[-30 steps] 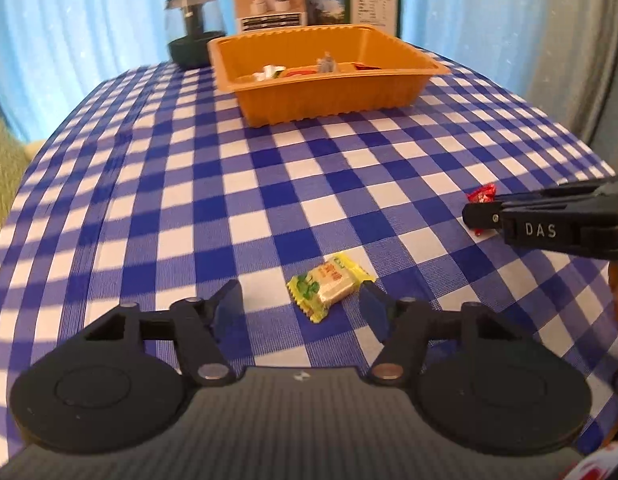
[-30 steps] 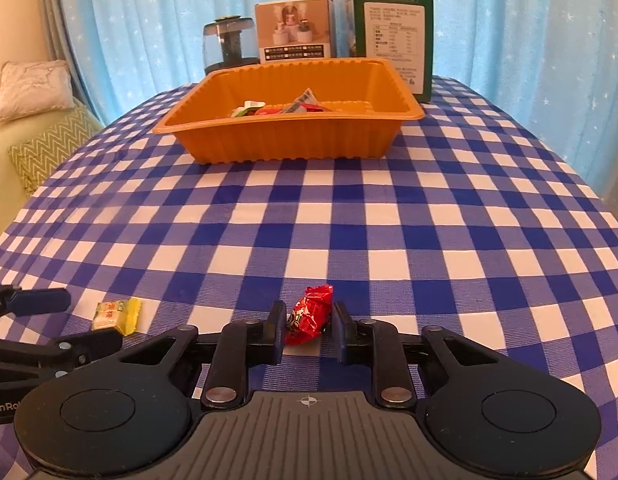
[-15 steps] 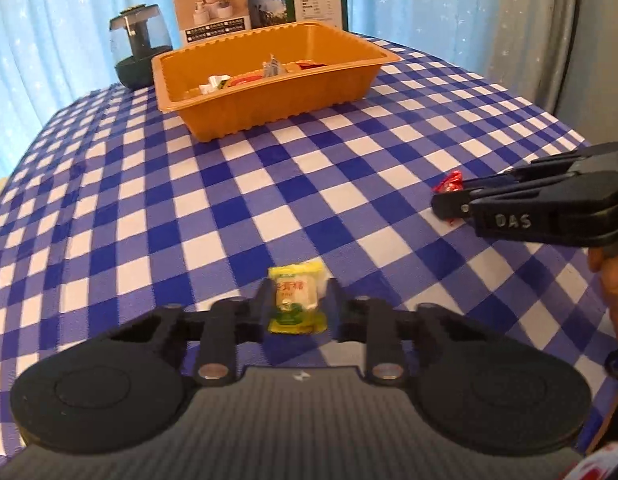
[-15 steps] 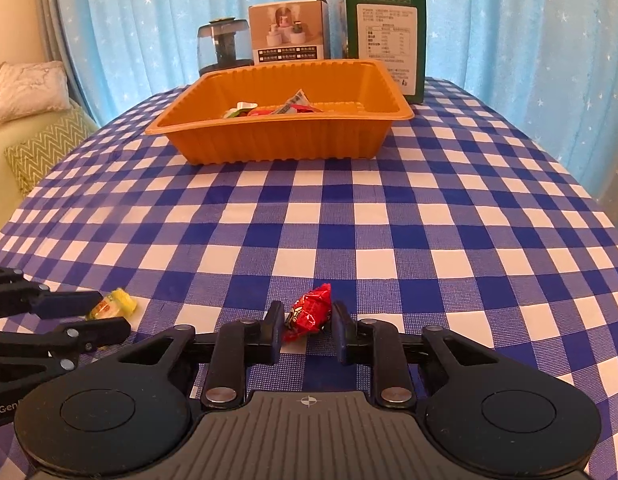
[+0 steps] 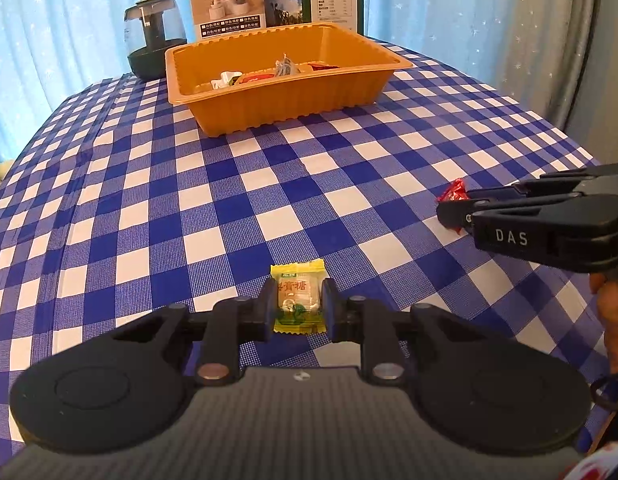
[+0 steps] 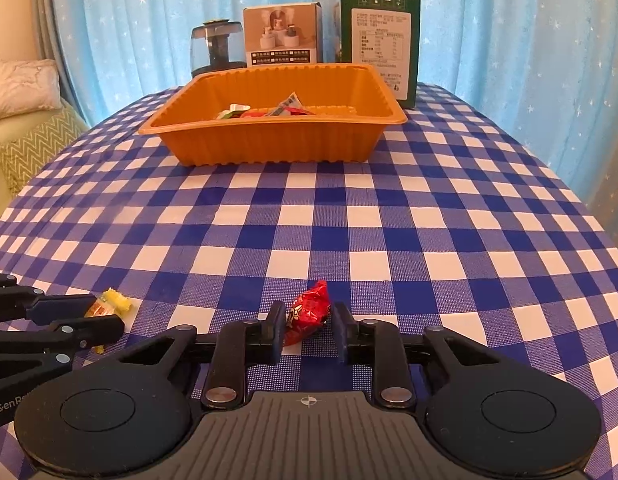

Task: Organize snacks
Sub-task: 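Grasp the yellow-green candy with the left tool while the right tool grasps the red candy, then carry the yellow-green and red candies over the orange tray with both tools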

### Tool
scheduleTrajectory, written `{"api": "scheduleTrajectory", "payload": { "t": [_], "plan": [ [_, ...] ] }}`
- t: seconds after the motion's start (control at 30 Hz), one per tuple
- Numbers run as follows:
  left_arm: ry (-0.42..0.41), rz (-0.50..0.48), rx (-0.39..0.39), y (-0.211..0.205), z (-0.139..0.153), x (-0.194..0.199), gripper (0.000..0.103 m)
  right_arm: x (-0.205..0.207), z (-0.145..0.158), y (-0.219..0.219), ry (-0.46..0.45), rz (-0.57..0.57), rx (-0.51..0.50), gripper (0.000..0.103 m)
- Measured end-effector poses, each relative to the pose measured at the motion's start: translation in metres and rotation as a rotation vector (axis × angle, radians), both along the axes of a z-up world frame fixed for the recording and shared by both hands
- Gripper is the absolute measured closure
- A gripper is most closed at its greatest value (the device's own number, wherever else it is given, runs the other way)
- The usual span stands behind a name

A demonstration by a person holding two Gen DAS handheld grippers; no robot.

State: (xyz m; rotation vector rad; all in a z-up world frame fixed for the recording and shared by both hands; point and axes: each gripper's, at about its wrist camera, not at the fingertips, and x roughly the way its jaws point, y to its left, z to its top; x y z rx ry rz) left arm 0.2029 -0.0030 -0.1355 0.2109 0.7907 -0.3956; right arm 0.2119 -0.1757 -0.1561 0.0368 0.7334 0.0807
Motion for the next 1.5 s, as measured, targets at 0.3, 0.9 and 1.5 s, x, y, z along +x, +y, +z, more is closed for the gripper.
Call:
{"api": "scheduleTrajectory", "payload": {
  "t": [0.3,0.9,1.5],
  "plan": [
    [0.021,0.065,-0.037,0.004,0.002,0.004,0.084,-0.003,0.006,0.0,-0.033,0.02,-0.003,0.081],
    [-0.062,0.142,-0.172,0.003,0.065,0.023,0.084,0.003,0.051,-0.006,-0.114,0.059,0.016,0.081],
    [-0.176,0.177,-0.253,-0.011,0.121,0.101,0.084,0.073,0.103,-0.027,-0.24,0.04,0.068,0.081]
  ]
}}
